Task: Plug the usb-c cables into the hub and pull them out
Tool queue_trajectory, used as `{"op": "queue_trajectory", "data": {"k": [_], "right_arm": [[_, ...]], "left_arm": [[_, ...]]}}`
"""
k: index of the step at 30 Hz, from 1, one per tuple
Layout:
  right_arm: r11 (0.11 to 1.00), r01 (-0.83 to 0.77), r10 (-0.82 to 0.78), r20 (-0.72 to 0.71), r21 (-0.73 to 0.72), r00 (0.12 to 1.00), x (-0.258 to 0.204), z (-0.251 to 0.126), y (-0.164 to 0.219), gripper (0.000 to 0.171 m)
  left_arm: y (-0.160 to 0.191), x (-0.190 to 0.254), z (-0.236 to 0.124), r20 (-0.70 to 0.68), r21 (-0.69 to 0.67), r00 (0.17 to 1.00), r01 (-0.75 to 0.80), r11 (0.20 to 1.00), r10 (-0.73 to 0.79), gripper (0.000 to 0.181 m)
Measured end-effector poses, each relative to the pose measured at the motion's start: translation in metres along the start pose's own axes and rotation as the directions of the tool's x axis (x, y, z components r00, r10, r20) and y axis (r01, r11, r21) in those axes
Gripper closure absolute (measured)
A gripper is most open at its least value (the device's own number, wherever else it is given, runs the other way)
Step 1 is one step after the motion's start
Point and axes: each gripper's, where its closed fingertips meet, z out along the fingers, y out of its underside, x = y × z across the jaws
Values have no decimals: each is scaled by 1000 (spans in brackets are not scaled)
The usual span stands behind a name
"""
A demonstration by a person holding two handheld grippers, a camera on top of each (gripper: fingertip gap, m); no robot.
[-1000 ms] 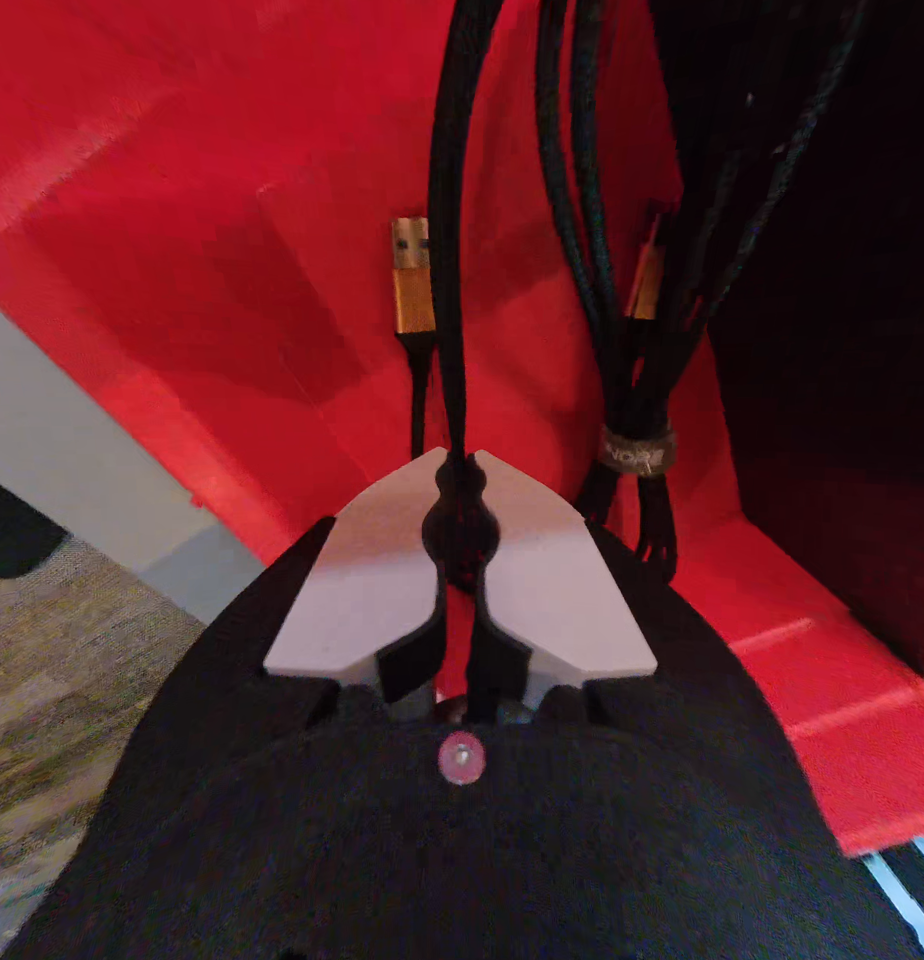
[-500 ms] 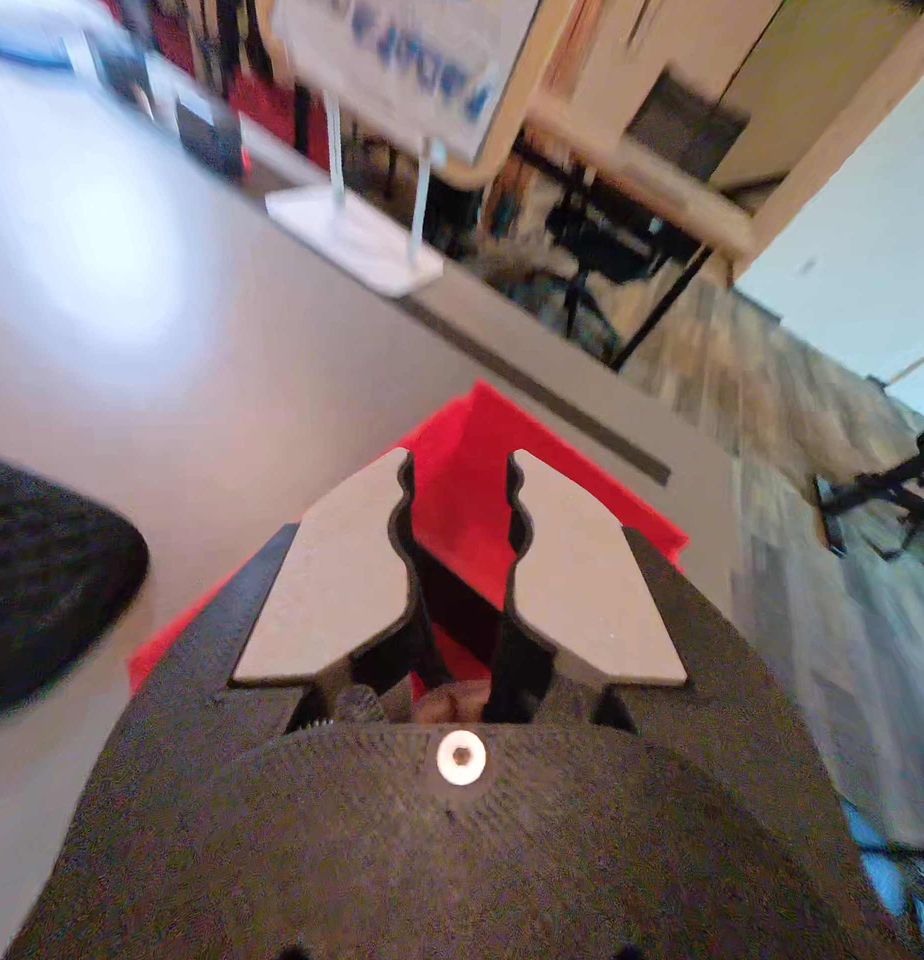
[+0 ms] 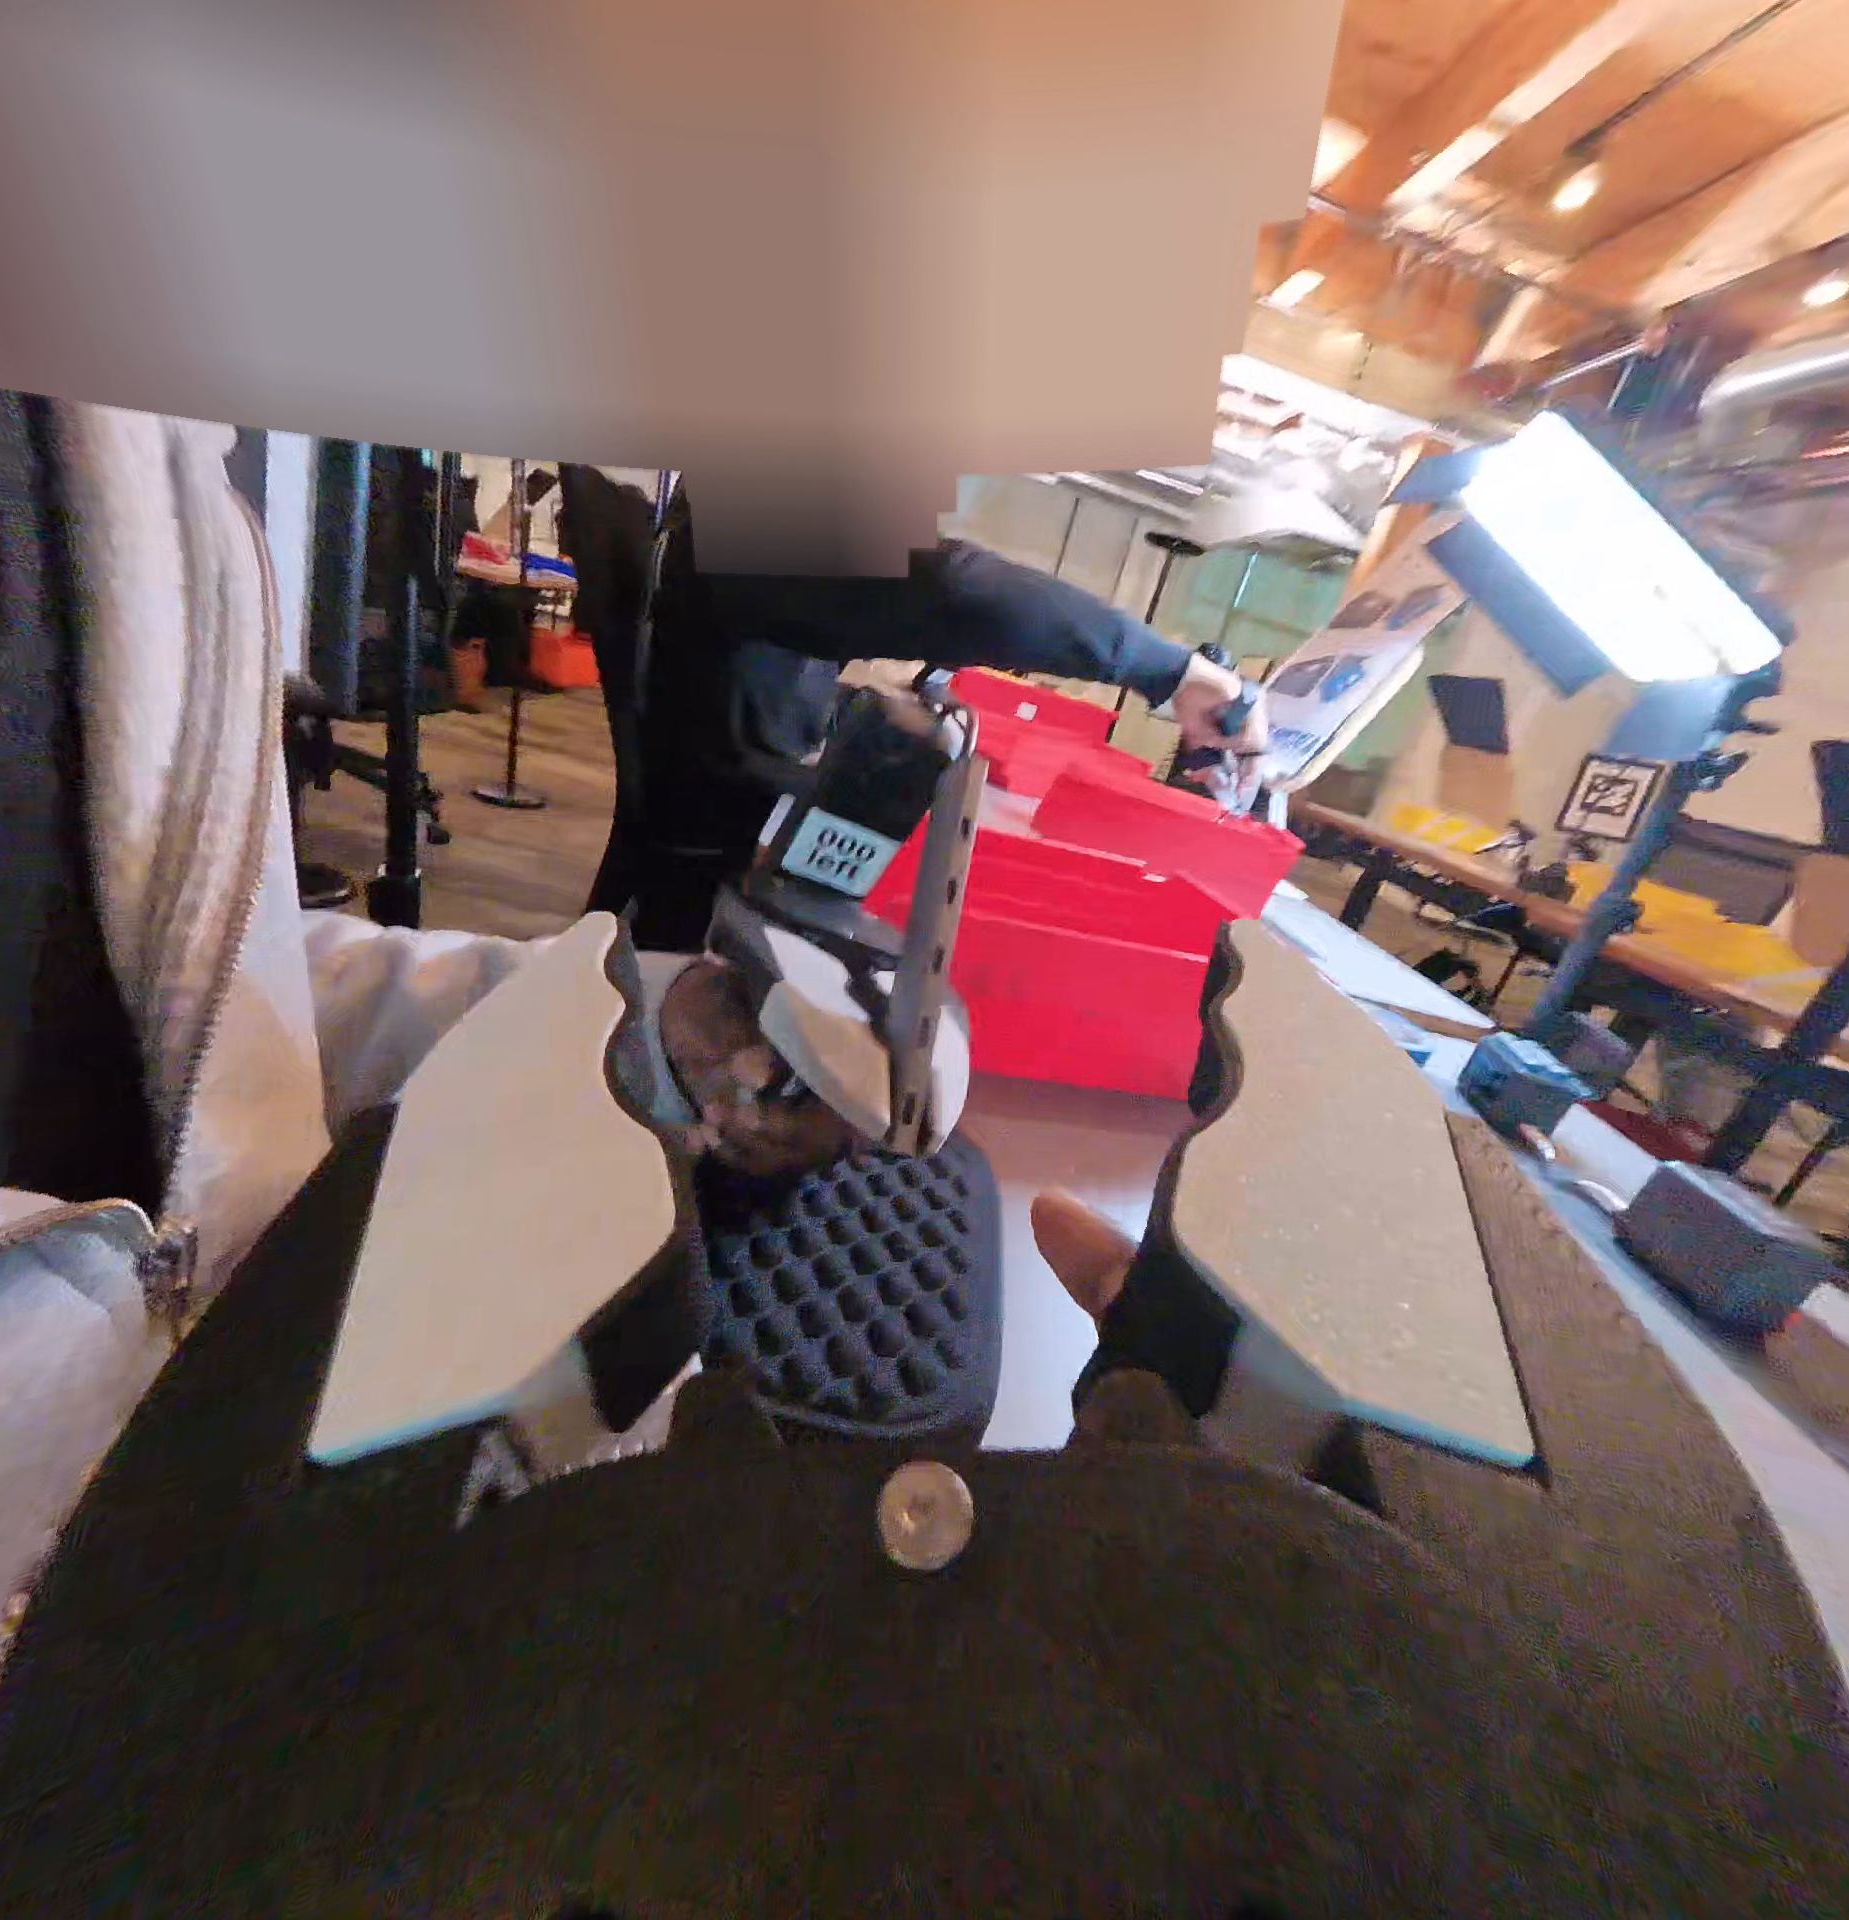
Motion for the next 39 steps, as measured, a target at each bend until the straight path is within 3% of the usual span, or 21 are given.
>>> {"op": "queue_trajectory", "data": {"k": [2, 6, 32, 39], "right_arm": [[1000, -7, 7, 21, -20, 1000, -3, 13, 29, 69], [949, -314, 311, 61, 38, 948, -3, 19, 48, 81], [993, -113, 112, -45, -40, 993, 1, 16, 62, 82], [994, -89, 84, -71, -69, 994, 3, 16, 64, 96]], "left_arm": [[1, 0, 1, 6, -7, 1000, -9, 1000, 9, 170], [3, -1, 2, 12, -23, 1000, -9, 1000, 9, 170], [-9, -10, -7, 40, 86, 997, 65, 994, -68, 170], [-12, -15, -9, 37, 104, 992, 116, 988, -120, 170]]}}
